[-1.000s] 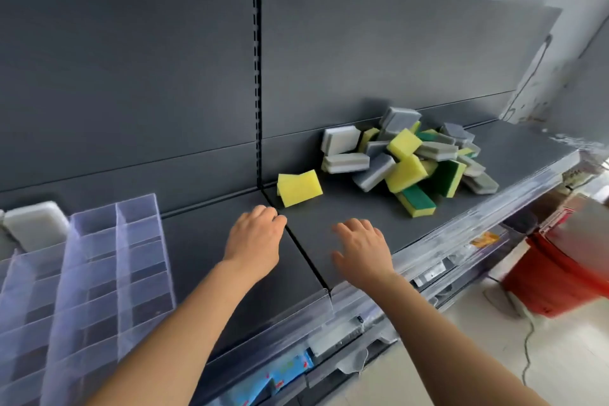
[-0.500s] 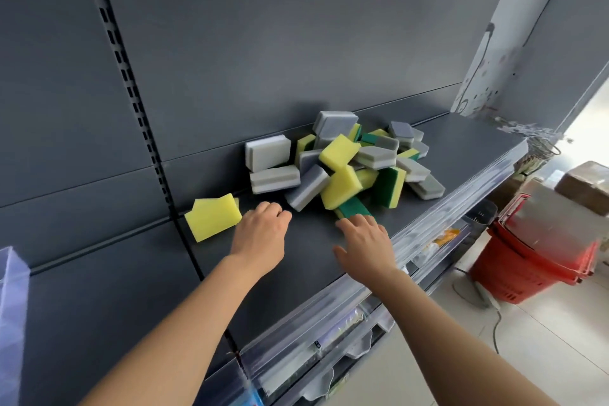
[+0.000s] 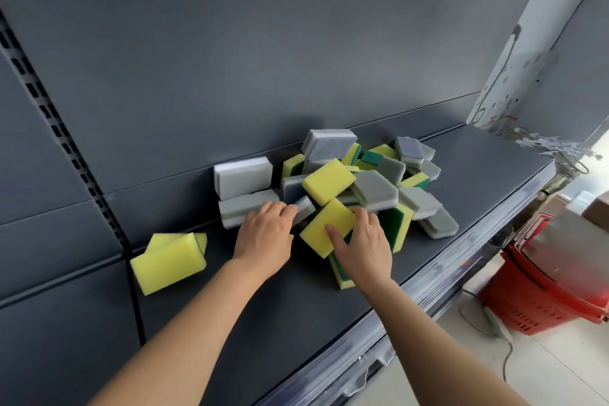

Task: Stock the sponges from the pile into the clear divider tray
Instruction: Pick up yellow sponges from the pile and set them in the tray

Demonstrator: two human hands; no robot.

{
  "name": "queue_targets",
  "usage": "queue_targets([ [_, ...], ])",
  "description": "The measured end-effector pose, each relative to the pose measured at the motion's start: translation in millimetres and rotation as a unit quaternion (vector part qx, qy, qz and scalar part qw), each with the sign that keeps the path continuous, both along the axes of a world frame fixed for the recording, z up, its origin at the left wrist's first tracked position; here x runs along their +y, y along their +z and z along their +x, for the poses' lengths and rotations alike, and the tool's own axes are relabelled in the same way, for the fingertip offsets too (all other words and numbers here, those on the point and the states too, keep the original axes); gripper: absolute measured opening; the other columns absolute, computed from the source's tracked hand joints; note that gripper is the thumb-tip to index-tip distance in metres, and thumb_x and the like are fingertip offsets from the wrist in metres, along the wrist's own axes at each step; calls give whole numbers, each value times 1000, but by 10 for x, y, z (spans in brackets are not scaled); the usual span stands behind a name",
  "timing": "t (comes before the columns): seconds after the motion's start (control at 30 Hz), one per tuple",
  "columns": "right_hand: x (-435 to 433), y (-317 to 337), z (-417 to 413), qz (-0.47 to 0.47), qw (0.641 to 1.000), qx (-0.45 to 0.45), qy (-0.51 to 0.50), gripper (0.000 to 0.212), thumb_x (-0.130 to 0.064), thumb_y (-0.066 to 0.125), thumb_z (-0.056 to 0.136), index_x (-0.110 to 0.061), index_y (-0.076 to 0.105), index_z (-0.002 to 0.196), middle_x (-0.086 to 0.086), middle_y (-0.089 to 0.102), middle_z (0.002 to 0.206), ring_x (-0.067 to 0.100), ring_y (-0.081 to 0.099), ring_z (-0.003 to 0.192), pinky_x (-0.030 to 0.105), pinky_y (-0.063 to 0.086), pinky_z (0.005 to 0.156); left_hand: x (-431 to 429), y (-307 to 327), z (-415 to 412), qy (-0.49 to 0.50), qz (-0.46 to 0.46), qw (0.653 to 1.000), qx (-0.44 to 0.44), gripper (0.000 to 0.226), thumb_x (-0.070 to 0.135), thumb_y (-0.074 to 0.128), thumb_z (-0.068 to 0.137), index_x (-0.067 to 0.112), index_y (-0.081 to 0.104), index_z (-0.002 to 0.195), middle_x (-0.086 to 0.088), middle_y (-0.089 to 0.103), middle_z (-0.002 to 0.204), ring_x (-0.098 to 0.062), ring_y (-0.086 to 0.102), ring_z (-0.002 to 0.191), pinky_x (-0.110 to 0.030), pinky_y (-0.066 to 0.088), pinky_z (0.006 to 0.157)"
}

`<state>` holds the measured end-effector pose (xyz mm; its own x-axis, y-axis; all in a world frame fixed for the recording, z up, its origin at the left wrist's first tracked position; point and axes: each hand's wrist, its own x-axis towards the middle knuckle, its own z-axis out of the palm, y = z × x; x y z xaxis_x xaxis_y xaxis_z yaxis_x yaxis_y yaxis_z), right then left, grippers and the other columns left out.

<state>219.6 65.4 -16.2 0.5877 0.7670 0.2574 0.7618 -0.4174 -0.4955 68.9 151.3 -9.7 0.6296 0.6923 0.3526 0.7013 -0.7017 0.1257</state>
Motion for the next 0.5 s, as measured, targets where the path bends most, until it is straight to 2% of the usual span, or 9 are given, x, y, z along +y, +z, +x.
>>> queue_targets([
  [0.1,45,-32,23,22,999,41,15,50,-51,58,85,-18,45,121,3,50,117,23,52,105,29,39,72,0,-3,27,3,2,1000,-21,42,20,57,84,20,50,125,2,56,122,-20,48,115,-35,39,95],
  [0.17,68,-40,47,35,997,63,27,45,-47,62,85,-18,47,116,2,51,114,22,54,98,29,38,70,2,10,22,24,11,999,-31,48,12,57,75,20,53,122,1,55,121,-21,49,114,-36,39,93],
  [0.27,76,-32,91,55,994,72,55,36,-38,64,85,-16,46,107,0,56,108,20,54,89,30,37,66,-12,-16,-74,135,47,989,-30,57,7,66,59,17,55,115,-8,51,124,-29,48,114,-44,38,88],
  [0.33,67,-21,100,76,990,84,84,35,-33,66,85,-15,46,107,-1,57,109,20,55,92,29,38,68,-36,-55,-190,230,48,972,-27,67,3,69,53,14,52,117,-14,46,128,-33,41,119,-50,35,90],
  [0.4,51,3,82,98,983,97,118,39,-31,66,85,-16,46,115,-2,56,116,19,55,102,30,43,75,-73,-74,-321,308,14,951,-12,78,4,69,54,14,43,127,-15,36,137,-34,28,129,-59,25,99],
  [0.47,36,31,56,103,979,100,147,45,-30,65,86,-16,46,125,-2,54,122,17,53,108,31,45,83,-121,-83,-442,376,-68,924,16,89,10,66,63,19,23,140,-12,20,147,-33,10,138,-66,11,104],
  [0.5,28,40,42,98,977,96,160,46,-31,64,87,-16,46,127,-1,53,121,18,52,108,31,45,83,-143,-89,-503,401,-111,909,29,91,12,63,68,22,13,143,-10,14,150,-33,5,140,-66,11,105],
])
